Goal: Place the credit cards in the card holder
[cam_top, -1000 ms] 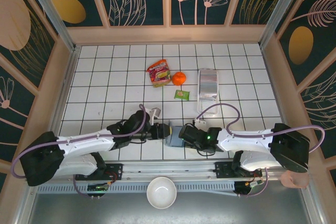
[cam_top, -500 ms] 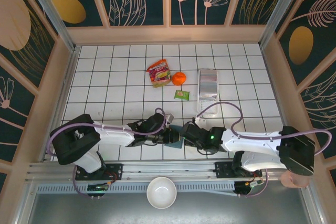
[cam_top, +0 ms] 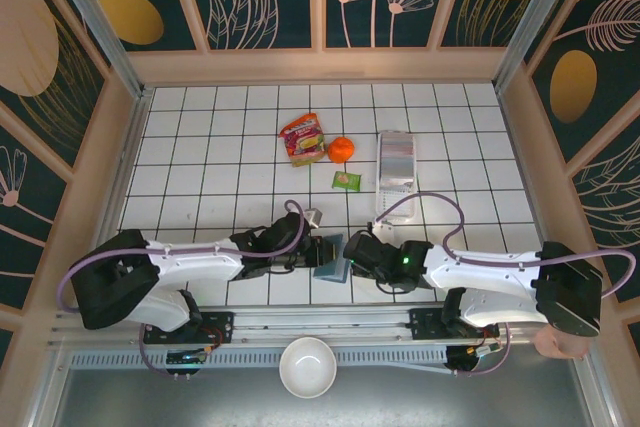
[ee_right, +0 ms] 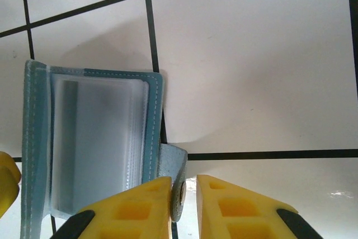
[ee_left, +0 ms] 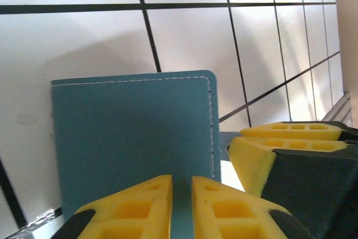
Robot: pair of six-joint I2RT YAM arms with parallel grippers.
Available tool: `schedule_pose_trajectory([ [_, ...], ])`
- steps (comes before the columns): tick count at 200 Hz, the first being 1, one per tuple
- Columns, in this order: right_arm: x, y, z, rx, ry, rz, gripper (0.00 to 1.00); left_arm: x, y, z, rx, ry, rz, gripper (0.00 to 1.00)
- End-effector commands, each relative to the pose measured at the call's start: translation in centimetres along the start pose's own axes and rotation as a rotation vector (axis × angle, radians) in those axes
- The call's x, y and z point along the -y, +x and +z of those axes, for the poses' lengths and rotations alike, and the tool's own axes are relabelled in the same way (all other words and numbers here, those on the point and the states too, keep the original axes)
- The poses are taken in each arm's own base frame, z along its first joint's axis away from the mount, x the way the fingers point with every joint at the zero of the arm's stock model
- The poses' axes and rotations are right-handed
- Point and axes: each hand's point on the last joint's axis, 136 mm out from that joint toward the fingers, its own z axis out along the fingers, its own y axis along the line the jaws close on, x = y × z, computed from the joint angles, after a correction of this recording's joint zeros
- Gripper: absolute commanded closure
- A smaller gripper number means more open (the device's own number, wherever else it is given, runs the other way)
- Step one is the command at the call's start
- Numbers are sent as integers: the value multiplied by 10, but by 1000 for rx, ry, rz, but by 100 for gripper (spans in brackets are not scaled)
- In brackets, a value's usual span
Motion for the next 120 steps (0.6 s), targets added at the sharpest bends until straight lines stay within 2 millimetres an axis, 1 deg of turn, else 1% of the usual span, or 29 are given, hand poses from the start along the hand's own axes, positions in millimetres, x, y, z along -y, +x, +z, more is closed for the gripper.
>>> schedule_pose_trajectory([
  [1, -9, -10, -9, 30, -20, 16, 80, -14, 5, -6, 2, -44, -2, 87],
  [17, -10, -11, -10, 30, -28, 20, 82, -20, 9, -9, 2, -50, -9, 92],
  [41, -11, -11, -11, 30, -35, 22, 89, -26, 13, -12, -1, -55, -15, 94],
  [64, -9, -10, -10, 27, -28, 24, 94, -31, 21, -7, -35, -55, -16, 97],
  [91, -3, -8, -8, 22, -8, 27, 94, -24, 25, 0, -70, -22, -8, 99],
  [120, -2, -7, -7, 19, -6, 27, 94, -18, 23, 3, -71, -5, 6, 99],
])
